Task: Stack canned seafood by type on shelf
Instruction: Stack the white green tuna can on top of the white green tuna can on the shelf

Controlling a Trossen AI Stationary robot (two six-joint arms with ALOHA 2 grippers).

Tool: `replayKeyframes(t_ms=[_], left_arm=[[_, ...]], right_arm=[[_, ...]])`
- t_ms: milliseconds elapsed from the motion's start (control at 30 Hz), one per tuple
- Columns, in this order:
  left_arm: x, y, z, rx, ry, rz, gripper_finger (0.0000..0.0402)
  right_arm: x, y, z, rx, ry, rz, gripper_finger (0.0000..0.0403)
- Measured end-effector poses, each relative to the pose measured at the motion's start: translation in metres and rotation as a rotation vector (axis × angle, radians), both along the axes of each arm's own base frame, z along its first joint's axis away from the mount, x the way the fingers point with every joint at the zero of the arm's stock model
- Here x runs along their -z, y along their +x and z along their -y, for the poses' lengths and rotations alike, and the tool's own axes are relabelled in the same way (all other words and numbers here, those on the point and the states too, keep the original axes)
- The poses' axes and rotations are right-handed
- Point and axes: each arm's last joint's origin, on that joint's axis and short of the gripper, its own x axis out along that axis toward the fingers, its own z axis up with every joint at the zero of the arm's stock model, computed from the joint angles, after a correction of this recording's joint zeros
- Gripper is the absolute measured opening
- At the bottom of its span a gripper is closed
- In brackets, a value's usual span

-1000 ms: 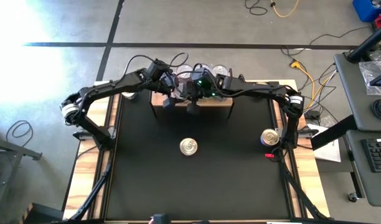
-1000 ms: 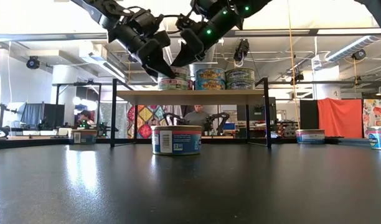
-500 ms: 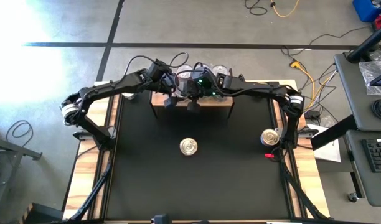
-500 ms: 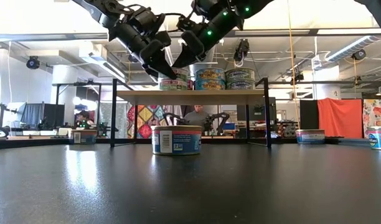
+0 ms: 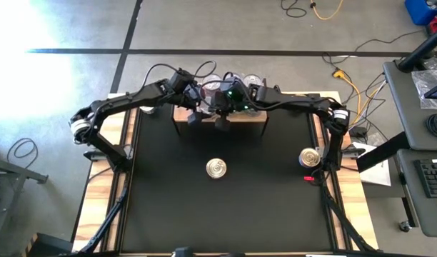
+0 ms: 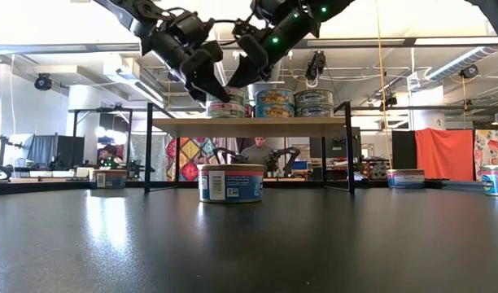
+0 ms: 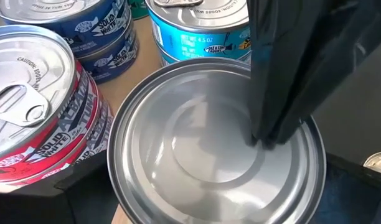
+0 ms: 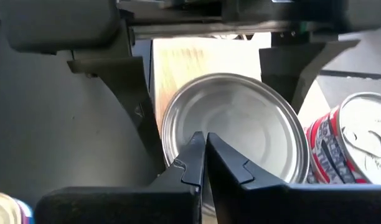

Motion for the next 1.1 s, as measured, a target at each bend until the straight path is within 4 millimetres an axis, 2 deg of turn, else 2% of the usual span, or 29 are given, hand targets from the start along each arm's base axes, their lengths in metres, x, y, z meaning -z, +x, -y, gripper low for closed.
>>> replayKeyframes(t_ms=[400, 700, 900, 1100], left_arm=[[-0.002, -0.005, 0.0, -0.007, -0.004, -0.006, 0.0398], [0.003, 0.0, -0.004, -0.008, -0.008, -0.002, 0.0399], [0.002, 0.003, -0.004, 0.01, -0.003, 0.028, 0.04], [0.003, 0.003, -0.005, 0.008, -0.005, 0.032, 0.04]], right_arm=[[0.002, -0.003, 0.003, 0.026, 0.025, -0.013, 0.0012], [-0.009, 0.003, 0.008, 0.033, 0.018, 0.135, 0.0012], [-0.002, 0.017, 0.017, 0.057, 0.015, 0.238, 0.0012], [0.014, 0.02, 0.028, 0.065, 0.043, 0.208, 0.0012]])
